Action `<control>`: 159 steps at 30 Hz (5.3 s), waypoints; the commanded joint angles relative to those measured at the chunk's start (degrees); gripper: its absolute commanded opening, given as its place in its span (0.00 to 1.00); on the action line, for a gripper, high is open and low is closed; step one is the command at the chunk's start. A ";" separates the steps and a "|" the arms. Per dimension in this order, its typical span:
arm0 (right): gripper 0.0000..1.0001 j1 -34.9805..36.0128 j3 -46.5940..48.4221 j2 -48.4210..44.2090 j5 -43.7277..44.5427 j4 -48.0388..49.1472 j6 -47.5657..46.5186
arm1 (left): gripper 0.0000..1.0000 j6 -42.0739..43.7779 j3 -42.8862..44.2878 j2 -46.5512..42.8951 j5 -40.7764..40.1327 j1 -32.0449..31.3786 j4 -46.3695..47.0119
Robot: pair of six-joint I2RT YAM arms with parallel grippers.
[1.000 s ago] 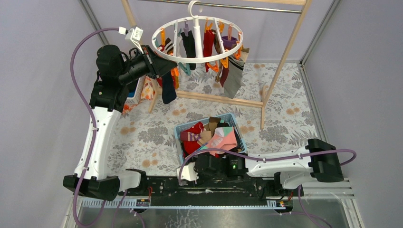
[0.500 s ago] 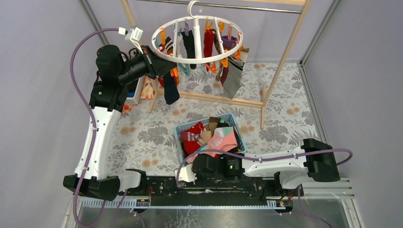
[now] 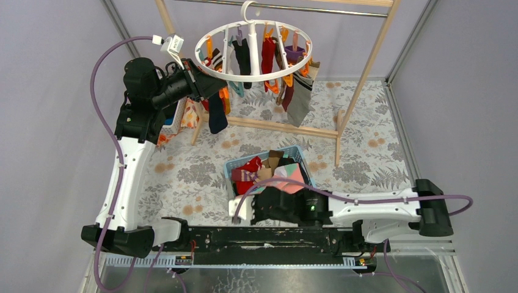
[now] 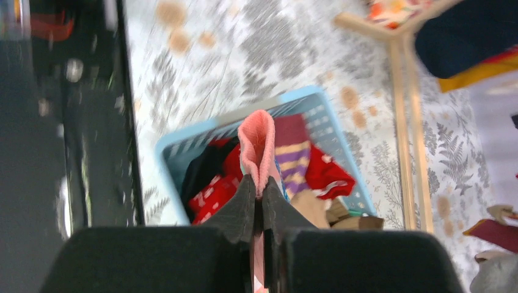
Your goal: Clip the socks to the hanger
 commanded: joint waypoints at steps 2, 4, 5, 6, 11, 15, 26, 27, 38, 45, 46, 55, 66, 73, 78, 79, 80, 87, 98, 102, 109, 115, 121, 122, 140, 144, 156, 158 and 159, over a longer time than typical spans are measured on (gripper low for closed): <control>0.00 -10.80 1.43 -9.03 -8.76 17.21 16.71 | 0.00 -1.25 1.46 0.03 2.65 0.22 0.95; 0.00 -12.96 2.09 -9.79 -11.33 20.07 20.71 | 0.00 -2.19 1.39 0.04 3.26 0.26 1.74; 0.00 -13.90 2.73 -9.84 -12.58 20.74 22.54 | 0.00 -2.80 1.30 0.04 3.71 0.28 2.38; 0.00 -14.85 3.38 -9.72 -14.39 21.39 24.50 | 0.00 -3.46 1.12 0.01 4.12 0.28 3.03; 0.00 -21.88 4.66 -8.81 -26.48 26.96 38.84 | 0.00 -6.77 0.06 -0.15 6.51 0.29 7.10; 0.00 -29.63 4.14 -4.05 -42.00 37.84 56.34 | 0.00 -9.75 -1.04 -0.05 8.54 0.28 9.74; 0.00 -38.68 -0.55 6.24 -47.53 70.31 80.20 | 0.00 -12.92 -2.39 -0.14 11.33 0.32 13.04; 0.00 -39.33 -1.16 7.15 -46.76 73.76 81.97 | 0.00 -13.26 -2.48 -0.10 11.47 0.36 13.39; 0.00 -43.94 4.58 19.83 -48.25 97.18 102.25 | 0.00 -13.57 -3.51 -0.23 12.86 0.37 14.37; 0.00 -45.26 10.14 25.18 -51.76 103.99 110.20 | 0.00 -14.02 -3.74 0.20 13.79 0.46 14.87; 0.00 -45.21 10.76 25.63 -52.10 104.00 110.66 | 0.00 -14.07 -3.74 0.21 13.92 0.46 14.94; 0.00 -45.19 15.32 28.52 -53.26 103.91 112.69 | 0.00 -14.89 -4.07 0.21 15.05 0.46 15.87; 0.00 -45.30 14.95 29.98 -52.22 103.10 111.96 | 0.00 -15.30 -4.09 0.04 16.16 0.46 16.17; 0.00 -45.28 11.50 28.68 -51.63 103.93 110.72 | 0.00 -16.06 -4.13 -0.05 16.42 0.46 16.84; 0.00 -45.42 13.66 29.54 -51.94 103.91 111.61 | 0.00 -16.27 -4.40 -0.26 16.97 0.48 17.21; 0.00 -45.43 14.17 29.86 -51.90 103.95 111.85 | 0.00 -16.20 -4.46 -0.31 17.05 0.46 17.20; 0.00 -45.36 14.85 30.13 -52.00 103.99 111.99 | 0.00 -16.18 -4.53 -0.32 17.15 0.52 17.23; 0.00 -45.41 18.16 31.81 -51.96 103.91 112.99 | 0.00 -16.31 -4.68 -0.28 17.63 0.54 17.22; 0.00 -45.49 18.91 32.50 -50.01 103.91 112.86 | 0.00 -16.27 -4.32 -0.15 18.50 0.51 17.16; 0.00 -45.50 17.60 31.37 -46.90 103.92 111.35 | 0.00 -16.10 -4.29 -0.05 18.71 0.58 17.13; 0.00 -45.44 18.51 30.94 -45.97 102.11 110.43 | 0.00 -16.09 -3.97 0.03 18.45 0.54 16.99; 0.00 -45.43 16.42 29.88 -43.50 101.24 108.75 | 0.22 -15.19 -4.03 -0.18 17.38 0.48 16.29; 0.00 -44.66 14.59 28.27 -39.95 100.62 105.93 | 0.45 -12.41 -3.10 -0.27 15.54 0.53 13.40; 0.00 -44.39 14.33 27.95 -39.39 100.26 105.19 | 0.48 -12.06 -3.09 -0.38 15.23 0.56 13.11; 0.99 -41.52 -4.41 15.84 -28.83 88.02 90.14 | 0.99 -1.32 -3.61 -2.94 17.84 7.27 -2.12; 1.00 -41.56 -11.29 8.46 -26.10 77.28 84.84 | 0.99 8.48 -0.84 -0.94 17.68 12.39 -13.70; 1.00 -43.91 -24.51 -28.48 10.40 18.74 62.70 | 0.98 37.29 -4.11 3.32 -5.42 21.65 -27.39; 1.00 -46.24 -23.09 -31.50 20.11 12.13 59.96 | 0.98 36.50 -12.73 1.89 -7.20 22.47 -18.77; 1.00 -47.48 -22.91 -32.43 24.32 10.68 58.94 | 0.99 35.33 -16.94 1.34 -8.04 22.55 -13.35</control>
